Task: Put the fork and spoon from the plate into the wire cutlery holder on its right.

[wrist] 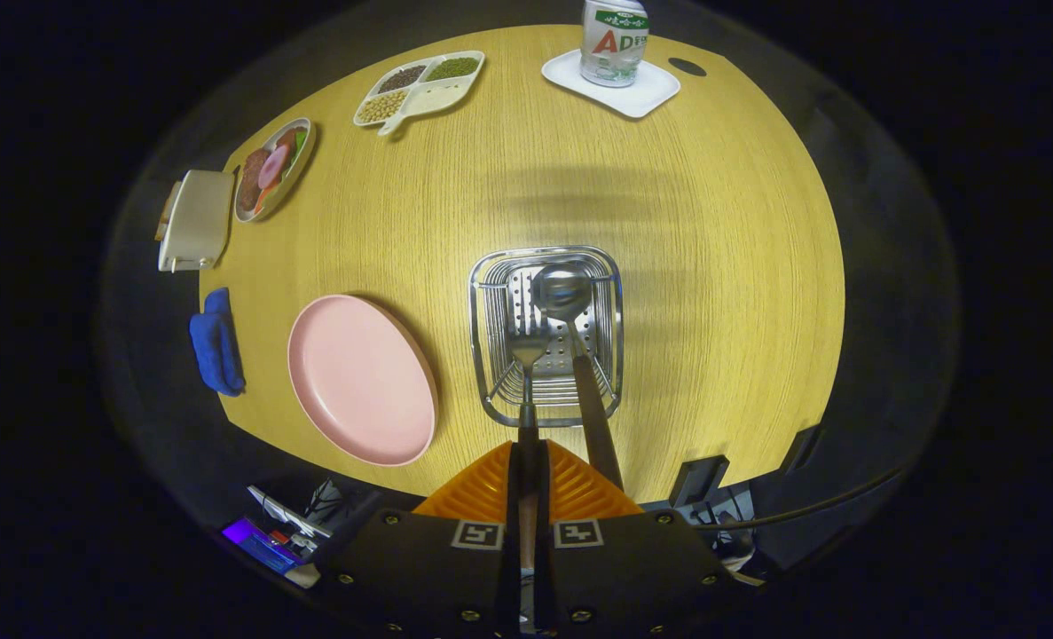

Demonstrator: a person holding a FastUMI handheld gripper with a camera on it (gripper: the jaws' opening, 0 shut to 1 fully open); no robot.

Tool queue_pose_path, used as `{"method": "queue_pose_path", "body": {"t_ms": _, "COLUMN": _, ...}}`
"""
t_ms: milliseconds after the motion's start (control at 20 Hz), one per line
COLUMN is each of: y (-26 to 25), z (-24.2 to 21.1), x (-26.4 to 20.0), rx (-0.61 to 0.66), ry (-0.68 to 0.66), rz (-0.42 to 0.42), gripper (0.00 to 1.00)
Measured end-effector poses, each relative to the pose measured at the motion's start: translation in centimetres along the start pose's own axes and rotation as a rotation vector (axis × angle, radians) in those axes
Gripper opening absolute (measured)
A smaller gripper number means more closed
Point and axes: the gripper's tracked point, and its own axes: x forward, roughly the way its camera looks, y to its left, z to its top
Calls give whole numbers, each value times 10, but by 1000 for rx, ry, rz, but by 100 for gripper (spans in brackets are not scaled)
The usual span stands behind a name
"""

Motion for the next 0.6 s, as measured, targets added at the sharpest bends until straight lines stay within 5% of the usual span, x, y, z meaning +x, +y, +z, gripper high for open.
{"method": "queue_pose_path", "body": {"t_ms": 600, "y": 10, "z": -2, "x": -6, "rx": 34, "ry": 11, "rz": 19, "gripper": 14}}
